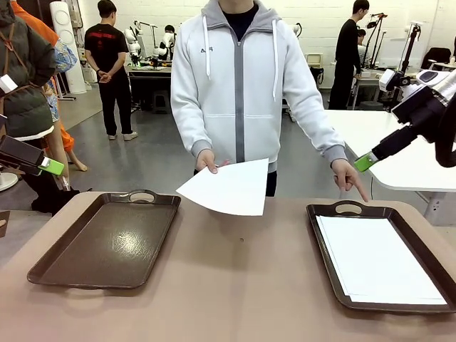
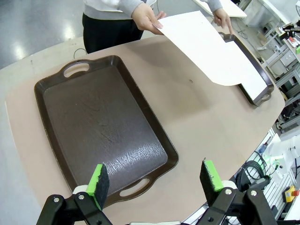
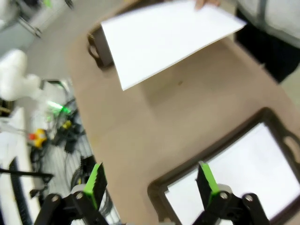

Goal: Sort the A4 documents.
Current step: Receive the A4 Paper.

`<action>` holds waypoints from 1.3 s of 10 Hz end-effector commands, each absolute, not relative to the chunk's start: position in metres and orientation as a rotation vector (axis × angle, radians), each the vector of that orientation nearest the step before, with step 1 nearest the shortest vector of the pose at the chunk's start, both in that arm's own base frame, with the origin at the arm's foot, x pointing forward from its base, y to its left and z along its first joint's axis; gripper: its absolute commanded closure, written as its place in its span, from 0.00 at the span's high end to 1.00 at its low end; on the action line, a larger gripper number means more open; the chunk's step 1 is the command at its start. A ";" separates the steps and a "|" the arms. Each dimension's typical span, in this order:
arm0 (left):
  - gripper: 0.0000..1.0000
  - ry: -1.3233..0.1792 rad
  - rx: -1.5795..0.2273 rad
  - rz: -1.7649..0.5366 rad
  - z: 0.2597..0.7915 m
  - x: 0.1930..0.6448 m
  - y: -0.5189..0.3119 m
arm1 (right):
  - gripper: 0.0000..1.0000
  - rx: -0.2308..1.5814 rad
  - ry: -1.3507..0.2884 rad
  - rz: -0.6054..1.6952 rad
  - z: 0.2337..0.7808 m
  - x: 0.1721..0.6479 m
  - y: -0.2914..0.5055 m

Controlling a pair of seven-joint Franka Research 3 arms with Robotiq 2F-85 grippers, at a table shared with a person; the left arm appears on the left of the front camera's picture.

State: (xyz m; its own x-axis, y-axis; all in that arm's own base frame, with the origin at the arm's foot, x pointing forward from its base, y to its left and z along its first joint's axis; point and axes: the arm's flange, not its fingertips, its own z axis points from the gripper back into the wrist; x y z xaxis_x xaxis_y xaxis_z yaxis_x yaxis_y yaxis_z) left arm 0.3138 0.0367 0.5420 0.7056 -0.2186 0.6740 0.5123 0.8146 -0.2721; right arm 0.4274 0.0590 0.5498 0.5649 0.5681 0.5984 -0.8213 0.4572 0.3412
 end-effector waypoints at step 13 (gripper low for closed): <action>1.00 -0.677 -0.488 -0.436 0.541 0.314 0.038 | 1.00 1.339 -0.355 0.260 0.398 0.519 0.139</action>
State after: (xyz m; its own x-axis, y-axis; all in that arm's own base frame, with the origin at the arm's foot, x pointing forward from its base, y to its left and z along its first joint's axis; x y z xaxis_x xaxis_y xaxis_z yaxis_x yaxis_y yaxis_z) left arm 0.3138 0.0367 0.5420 0.7056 -0.2186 0.6741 0.5122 0.8146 -0.2720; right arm 0.5068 0.1321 0.3968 0.9035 0.0230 0.4279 -0.4193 0.2537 0.8717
